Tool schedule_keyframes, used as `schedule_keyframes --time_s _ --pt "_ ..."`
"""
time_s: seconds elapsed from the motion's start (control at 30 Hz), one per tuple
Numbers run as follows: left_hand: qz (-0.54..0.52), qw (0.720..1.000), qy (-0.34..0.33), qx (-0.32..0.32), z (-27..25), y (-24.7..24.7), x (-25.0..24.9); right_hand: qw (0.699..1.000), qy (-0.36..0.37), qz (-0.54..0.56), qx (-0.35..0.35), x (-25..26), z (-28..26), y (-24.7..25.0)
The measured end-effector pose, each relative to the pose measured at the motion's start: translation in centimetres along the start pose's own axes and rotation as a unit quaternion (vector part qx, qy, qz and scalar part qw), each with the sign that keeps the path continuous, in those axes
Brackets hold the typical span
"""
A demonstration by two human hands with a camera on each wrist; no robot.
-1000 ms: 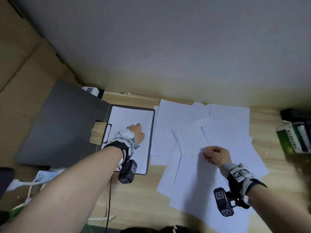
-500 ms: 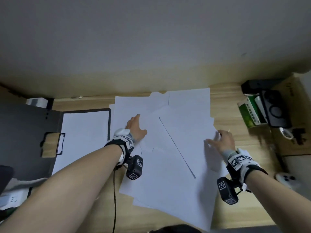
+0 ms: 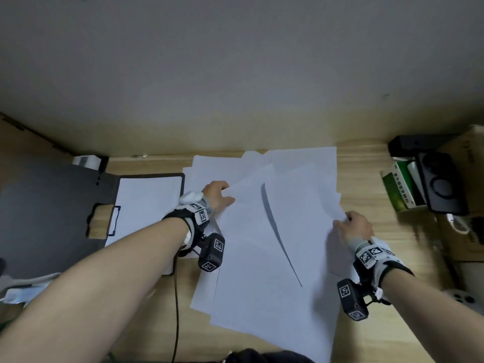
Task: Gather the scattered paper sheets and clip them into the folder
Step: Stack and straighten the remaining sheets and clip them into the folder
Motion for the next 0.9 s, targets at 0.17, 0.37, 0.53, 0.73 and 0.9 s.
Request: schedule_keyframes --time_s 0.17,0.37,0.53,0.73,0.9 --pt "-0.007 0.991 -0.036 -0.13 -2.1 7.8 -0.3 0.998 0.026 0.043 -0.031 1.1 -1.1 2.4" --pt "-0.103 0.957 -0.016 -0.271 -4.2 14.4 0.1 0.994 0.034 0.104 -0.03 1.3 -1.3 4.2" --pt "-0.189 0.961 -0.055 -0.193 -5.6 15.8 -0.8 0.982 0.037 0.183 -0.029 2.3 -2.9 4.2" --pt "-0.218 0.975 -0.034 -0.018 -7.5 12.2 0.3 0.96 0.046 0.274 0.026 3.5 -5.5 2.5" --pt "-0.173 0.984 -0.023 0.04 -8.4 6.6 1.6 0.944 0.071 0.301 0.113 4.6 -9.5 0.1"
Point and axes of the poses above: each hand's wrist, its own z-axis towards the middle knuckle, its own y-axis out of the back of the hand, x = y × z, the point moved 6 cm from there along z, towards the middle knuckle
